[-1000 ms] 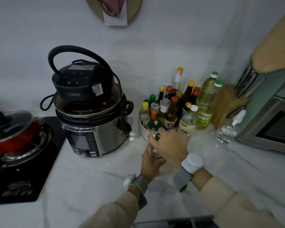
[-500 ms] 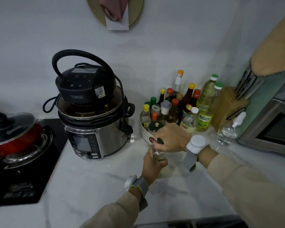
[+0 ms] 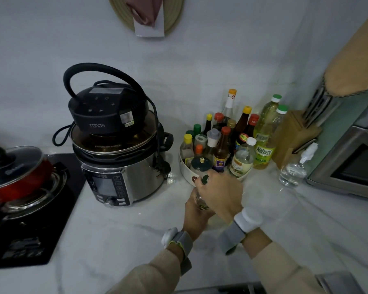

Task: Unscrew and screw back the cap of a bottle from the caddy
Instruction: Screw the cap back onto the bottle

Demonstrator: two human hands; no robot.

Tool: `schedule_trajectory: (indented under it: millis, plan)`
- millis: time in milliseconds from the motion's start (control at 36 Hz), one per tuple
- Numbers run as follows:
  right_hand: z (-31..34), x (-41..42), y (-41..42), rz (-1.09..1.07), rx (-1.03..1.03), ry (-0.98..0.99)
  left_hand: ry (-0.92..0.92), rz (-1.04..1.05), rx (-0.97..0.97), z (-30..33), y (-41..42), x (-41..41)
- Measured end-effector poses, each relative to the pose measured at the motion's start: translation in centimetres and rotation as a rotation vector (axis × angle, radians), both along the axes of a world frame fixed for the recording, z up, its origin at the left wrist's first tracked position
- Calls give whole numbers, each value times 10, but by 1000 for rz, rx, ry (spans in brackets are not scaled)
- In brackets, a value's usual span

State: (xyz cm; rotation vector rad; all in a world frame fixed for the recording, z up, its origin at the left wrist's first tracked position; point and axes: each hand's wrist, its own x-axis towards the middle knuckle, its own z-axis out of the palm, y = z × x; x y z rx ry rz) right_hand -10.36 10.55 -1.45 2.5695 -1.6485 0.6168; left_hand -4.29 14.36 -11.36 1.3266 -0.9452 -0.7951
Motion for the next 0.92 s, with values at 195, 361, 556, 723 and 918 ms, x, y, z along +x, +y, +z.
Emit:
schedule_trajectory:
  millis: [195,361,556,723,918]
  plan:
    - [32,-27,-27,567,-22,69,-38,35,27,0,0,0]
    - [27,-24,-56,881,-247,306,-65,33,34,0,-1,0]
    - [7,-12,-41,573,-245,98,-59,31,16,-1,0,-1]
    - [-1,2,-7,42,-214,83,-45,35,32,-6,0,-1]
    - [16,-11,-2,179,-159,212,-50,0,57,1,1,-1]
